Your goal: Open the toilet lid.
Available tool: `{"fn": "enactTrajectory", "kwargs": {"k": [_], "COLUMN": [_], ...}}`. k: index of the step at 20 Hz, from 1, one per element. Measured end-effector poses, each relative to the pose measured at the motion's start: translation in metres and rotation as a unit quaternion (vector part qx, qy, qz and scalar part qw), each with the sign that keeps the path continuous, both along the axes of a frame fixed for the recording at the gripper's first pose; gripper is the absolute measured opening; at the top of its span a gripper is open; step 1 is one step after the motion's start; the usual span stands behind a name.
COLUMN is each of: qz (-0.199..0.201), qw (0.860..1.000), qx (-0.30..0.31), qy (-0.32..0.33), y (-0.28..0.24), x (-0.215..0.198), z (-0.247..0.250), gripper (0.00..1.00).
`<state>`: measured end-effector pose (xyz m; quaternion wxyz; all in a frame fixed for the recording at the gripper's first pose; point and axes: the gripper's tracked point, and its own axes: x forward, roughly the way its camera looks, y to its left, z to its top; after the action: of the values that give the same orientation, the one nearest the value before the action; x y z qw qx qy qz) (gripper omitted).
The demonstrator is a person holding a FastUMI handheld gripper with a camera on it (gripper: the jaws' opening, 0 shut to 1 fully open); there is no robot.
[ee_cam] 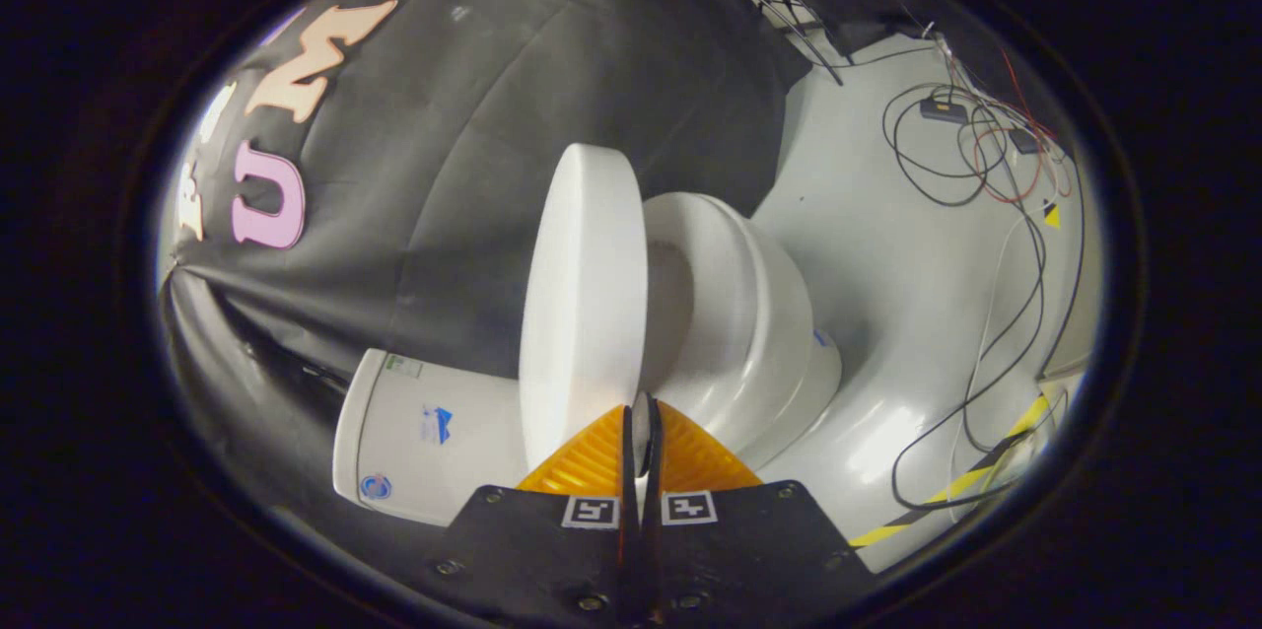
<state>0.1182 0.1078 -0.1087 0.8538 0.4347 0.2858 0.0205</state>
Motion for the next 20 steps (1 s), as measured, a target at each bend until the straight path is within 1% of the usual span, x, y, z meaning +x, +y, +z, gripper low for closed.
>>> {"fn": "enactTrajectory", "kwargs": {"k": [4,8,10,12,16,20], "qz": [0.026,0.053,0.059,0.058,0.051,0.061], "qw": [0.997,0.989,0.985,0.983,0.983,0.975], "qx": [-0.070,-0.126,-0.148,-0.161,-0.163,-0.193], "qy": [-0.024,-0.052,-0.062,-0.065,-0.070,-0.089], "y": [0.011,0.027,0.033,0.036,0.041,0.053], "x": [-0.008,-0.012,-0.013,-0.014,-0.013,-0.015], "z": [0.026,0.050,0.058,0.060,0.067,0.081], "gripper": [0.01,0.01,0.02,0.02,0.01,0.01]}}
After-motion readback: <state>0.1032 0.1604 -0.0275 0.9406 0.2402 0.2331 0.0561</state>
